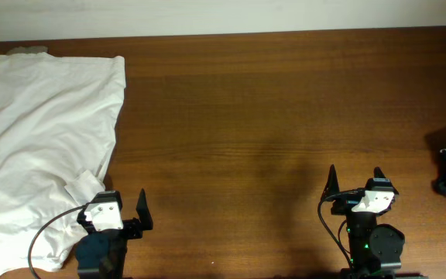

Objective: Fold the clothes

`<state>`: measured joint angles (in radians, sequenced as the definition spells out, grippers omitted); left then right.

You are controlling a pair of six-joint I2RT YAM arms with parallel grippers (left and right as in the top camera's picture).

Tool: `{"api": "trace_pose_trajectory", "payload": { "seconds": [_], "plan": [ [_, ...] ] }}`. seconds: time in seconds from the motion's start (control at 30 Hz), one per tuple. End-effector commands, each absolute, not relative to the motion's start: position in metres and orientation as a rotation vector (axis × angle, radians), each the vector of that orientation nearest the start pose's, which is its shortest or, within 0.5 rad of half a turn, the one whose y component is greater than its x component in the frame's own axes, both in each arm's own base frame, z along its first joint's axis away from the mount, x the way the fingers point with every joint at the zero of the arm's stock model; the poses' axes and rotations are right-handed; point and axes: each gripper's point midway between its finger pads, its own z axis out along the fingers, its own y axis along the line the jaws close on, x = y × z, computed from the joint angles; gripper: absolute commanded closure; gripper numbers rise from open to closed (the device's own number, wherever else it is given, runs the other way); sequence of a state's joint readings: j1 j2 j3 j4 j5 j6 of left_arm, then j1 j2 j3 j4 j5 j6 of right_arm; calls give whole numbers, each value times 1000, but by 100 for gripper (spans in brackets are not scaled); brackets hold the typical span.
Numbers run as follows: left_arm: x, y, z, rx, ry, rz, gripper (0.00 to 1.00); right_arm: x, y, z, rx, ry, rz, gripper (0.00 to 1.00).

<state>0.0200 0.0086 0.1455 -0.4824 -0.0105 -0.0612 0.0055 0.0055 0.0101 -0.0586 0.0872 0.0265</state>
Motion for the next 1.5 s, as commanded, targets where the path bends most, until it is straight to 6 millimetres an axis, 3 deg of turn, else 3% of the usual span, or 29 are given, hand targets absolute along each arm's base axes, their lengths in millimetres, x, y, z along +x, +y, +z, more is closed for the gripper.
{"api": "trace_pose_trajectory", "payload": {
  "seconds": [0.0,1.27,1.37,1.47],
  "plan": [
    [236,8,148,144,1757,90,1,246,-9,158,-45,1641,-48,1],
    [236,7,149,146,1753,86,1,246,-9,157,-45,1642,-48,1],
    [238,5,163,157,1694,89,1,246,-6,160,-46,1629,-30,1],
    [240,1,198,180,1549,89,1,245,14,188,-115,1516,86,1]
  ]
}}
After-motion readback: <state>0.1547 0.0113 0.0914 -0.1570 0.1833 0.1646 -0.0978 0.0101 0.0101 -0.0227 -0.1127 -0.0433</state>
